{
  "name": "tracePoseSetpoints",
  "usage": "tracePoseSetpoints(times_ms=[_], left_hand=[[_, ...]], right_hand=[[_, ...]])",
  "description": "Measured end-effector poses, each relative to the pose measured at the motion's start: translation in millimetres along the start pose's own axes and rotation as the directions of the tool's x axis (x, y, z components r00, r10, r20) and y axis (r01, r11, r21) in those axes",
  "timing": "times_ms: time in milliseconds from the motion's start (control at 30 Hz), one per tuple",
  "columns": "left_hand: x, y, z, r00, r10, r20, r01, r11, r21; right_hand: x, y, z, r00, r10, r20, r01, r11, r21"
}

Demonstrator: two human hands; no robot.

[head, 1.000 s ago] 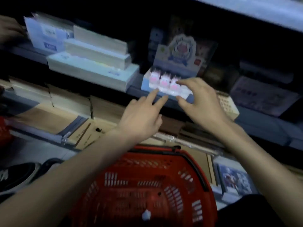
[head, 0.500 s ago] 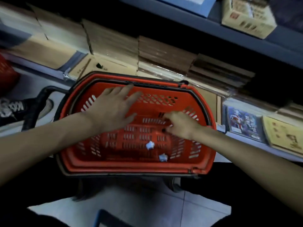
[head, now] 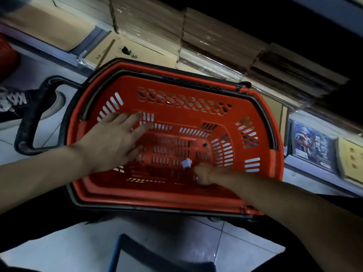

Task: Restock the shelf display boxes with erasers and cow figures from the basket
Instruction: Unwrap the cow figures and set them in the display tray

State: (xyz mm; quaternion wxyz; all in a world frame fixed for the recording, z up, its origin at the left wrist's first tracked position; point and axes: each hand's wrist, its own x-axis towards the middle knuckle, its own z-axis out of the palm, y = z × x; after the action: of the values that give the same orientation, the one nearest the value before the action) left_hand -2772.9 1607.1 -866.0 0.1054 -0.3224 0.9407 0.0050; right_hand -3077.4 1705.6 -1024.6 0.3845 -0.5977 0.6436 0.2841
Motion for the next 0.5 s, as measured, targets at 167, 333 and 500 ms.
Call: tracePoseSetpoints(times_ms=[167,333,500], left_hand=[[-3.2,-9.5,7.0,0.999,-0.033,0.021,0.033,0.999,0.008],[-4.7,-13.8,11.9,0.997,-0.064,0.033,0.064,0.998,-0.008],[-5.9,-16.7,10.8,0.993,-0.109,0.047,0.11,0.994,-0.027]], right_hand=[[0.5,1.5,-6.7,0.999,0.025,0.021,-0.026,0.997,0.074],[12.0,-10.5,-10.6,0.985,-0.049,-0.167,0.032,0.994,-0.105],[27.9,-26.9,-7.8,0.971,-0.209,-0.118,0.158,0.926,-0.342]])
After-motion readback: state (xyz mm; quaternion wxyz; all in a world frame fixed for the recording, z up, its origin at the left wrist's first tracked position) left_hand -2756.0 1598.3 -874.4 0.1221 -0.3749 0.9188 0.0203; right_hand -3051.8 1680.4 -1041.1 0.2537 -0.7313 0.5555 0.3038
